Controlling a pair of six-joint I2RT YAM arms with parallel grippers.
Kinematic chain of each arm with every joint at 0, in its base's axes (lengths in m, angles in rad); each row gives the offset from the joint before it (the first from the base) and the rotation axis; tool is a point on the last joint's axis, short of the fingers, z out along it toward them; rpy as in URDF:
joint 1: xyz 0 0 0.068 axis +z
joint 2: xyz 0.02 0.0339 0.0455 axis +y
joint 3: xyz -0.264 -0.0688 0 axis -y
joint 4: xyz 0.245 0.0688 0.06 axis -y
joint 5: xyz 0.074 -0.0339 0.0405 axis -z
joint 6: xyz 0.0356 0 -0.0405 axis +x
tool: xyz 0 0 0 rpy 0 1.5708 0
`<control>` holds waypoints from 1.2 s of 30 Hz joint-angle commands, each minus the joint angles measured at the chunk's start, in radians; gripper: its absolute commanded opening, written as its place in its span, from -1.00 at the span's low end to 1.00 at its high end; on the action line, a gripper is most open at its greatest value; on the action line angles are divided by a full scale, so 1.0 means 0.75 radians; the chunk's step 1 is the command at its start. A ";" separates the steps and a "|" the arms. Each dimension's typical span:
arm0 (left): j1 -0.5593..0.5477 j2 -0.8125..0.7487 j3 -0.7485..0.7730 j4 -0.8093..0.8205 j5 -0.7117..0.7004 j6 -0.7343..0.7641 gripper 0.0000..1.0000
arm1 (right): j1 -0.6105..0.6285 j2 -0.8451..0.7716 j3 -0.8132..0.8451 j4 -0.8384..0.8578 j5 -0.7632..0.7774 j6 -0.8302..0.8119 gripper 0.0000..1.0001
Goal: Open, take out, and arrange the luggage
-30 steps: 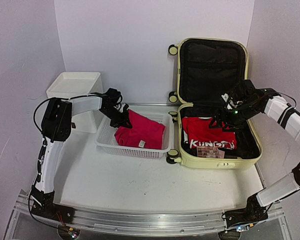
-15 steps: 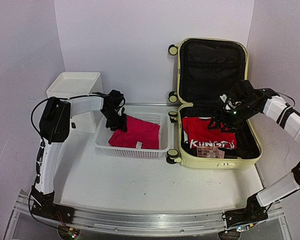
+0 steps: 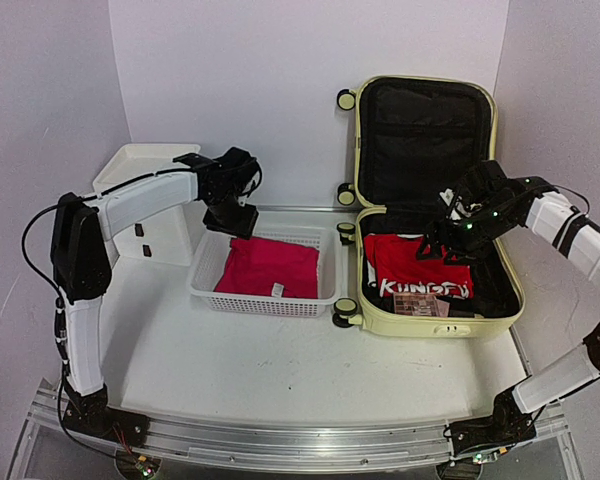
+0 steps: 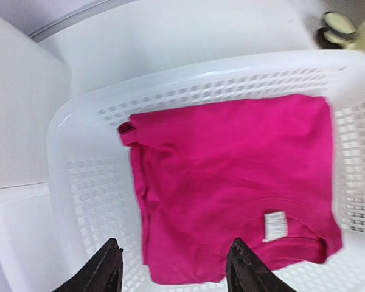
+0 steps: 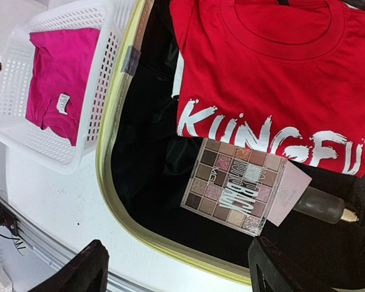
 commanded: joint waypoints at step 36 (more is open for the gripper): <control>0.010 0.173 -0.233 -0.005 0.622 -0.099 -0.08 | 0.012 0.019 -0.057 0.063 -0.051 0.021 0.63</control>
